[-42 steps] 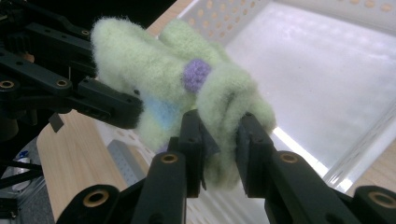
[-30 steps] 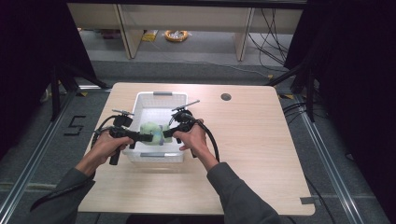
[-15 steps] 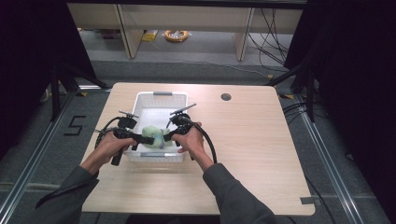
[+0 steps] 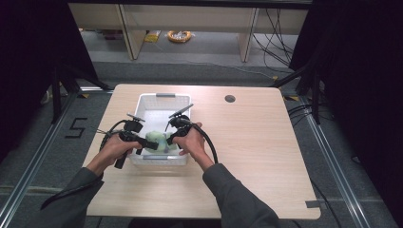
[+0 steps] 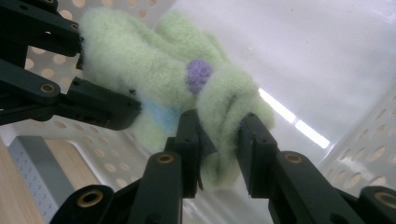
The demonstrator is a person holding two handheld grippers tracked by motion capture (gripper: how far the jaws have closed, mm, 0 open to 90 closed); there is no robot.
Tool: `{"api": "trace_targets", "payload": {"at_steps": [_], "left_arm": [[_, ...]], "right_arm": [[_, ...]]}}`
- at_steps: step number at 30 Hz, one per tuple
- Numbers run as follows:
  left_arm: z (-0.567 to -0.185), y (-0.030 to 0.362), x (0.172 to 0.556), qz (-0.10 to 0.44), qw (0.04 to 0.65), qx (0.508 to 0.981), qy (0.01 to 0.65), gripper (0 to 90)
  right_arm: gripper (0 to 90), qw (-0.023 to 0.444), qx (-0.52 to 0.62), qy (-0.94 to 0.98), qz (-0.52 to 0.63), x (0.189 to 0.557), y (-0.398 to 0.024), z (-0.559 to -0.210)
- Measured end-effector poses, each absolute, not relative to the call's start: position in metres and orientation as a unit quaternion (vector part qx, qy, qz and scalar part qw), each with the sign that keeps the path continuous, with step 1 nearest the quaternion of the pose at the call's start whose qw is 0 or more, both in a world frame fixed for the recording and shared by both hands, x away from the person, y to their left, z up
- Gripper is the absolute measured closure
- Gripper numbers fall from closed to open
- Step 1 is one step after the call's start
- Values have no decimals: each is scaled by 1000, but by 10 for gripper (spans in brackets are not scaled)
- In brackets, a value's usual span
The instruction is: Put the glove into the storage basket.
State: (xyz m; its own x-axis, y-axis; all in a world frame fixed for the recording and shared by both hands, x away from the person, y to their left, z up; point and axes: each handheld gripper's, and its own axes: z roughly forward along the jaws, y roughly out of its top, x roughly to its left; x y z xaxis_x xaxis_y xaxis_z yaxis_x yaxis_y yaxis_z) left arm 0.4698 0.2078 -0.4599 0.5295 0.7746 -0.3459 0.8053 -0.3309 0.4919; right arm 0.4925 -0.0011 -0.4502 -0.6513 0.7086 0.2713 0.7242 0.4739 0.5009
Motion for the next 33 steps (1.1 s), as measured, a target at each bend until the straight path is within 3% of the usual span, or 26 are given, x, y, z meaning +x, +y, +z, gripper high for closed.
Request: {"api": "trace_targets", "payload": {"at_steps": [17, 25, 33], "left_arm": [[-451, 207, 471, 4, 301, 814, 497, 407], [-437, 210, 471, 29, 332, 786, 521, 344], [-425, 209, 460, 33, 364, 782, 506, 314]], "right_arm": [[657, -18, -407, -878, -249, 492, 9, -446], [607, -20, -400, -874, -273, 490, 4, -432], [551, -21, -397, -867, -301, 483, -9, -417]]}}
